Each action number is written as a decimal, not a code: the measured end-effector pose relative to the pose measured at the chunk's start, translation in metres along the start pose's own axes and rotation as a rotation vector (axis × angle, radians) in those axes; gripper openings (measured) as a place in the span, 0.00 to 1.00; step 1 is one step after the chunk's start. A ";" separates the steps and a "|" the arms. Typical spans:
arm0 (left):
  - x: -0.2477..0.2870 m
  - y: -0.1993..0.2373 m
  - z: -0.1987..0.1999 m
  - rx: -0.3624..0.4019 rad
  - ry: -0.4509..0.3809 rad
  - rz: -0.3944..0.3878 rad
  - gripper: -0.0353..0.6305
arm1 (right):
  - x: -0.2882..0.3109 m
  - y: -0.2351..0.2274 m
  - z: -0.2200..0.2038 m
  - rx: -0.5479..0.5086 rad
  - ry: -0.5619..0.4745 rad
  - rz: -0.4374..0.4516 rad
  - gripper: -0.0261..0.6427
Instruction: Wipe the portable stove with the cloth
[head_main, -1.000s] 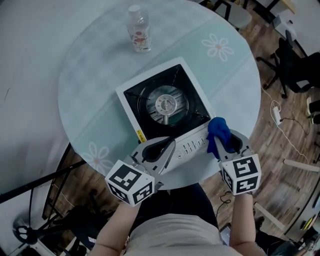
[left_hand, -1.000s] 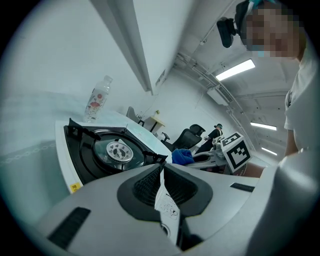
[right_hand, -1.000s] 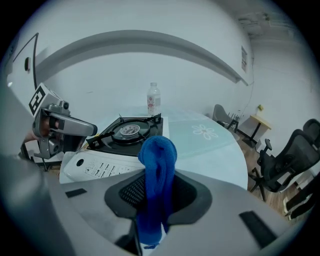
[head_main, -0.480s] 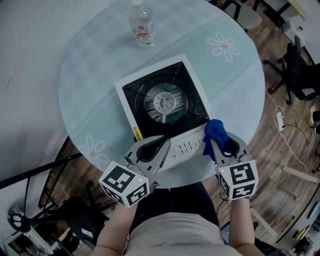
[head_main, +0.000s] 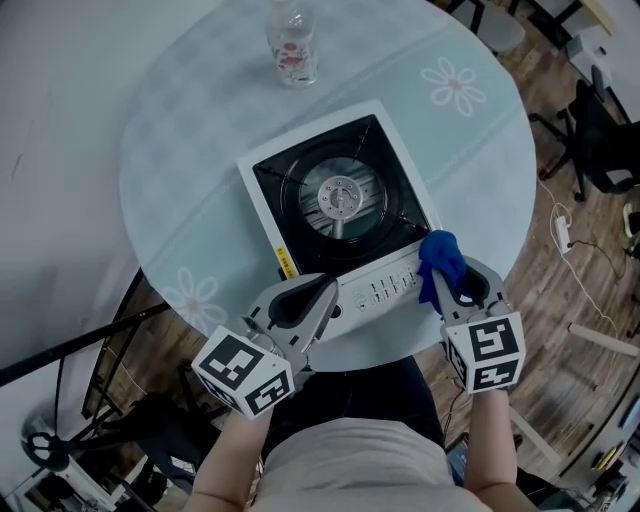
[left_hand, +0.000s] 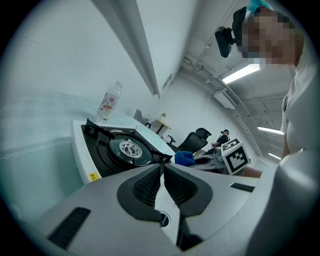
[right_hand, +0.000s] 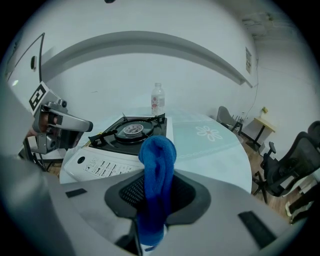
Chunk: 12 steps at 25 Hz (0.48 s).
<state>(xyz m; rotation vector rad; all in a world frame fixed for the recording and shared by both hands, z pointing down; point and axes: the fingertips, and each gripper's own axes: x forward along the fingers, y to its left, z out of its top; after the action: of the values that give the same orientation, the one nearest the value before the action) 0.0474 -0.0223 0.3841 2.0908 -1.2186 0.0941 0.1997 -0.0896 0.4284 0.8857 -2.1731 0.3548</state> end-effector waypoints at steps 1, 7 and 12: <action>-0.003 0.002 0.000 0.000 0.007 -0.009 0.11 | 0.000 0.000 0.000 0.001 0.005 -0.016 0.20; -0.018 0.015 0.005 0.030 0.050 -0.078 0.11 | 0.000 0.008 -0.001 0.031 0.034 -0.125 0.19; -0.028 0.033 0.007 0.041 0.076 -0.108 0.11 | 0.000 0.026 -0.001 0.084 0.037 -0.165 0.18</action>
<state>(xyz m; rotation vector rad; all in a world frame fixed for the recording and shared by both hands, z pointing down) 0.0042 -0.0158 0.3858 2.1641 -1.0658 0.1488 0.1824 -0.0704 0.4302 1.0895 -2.0469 0.3799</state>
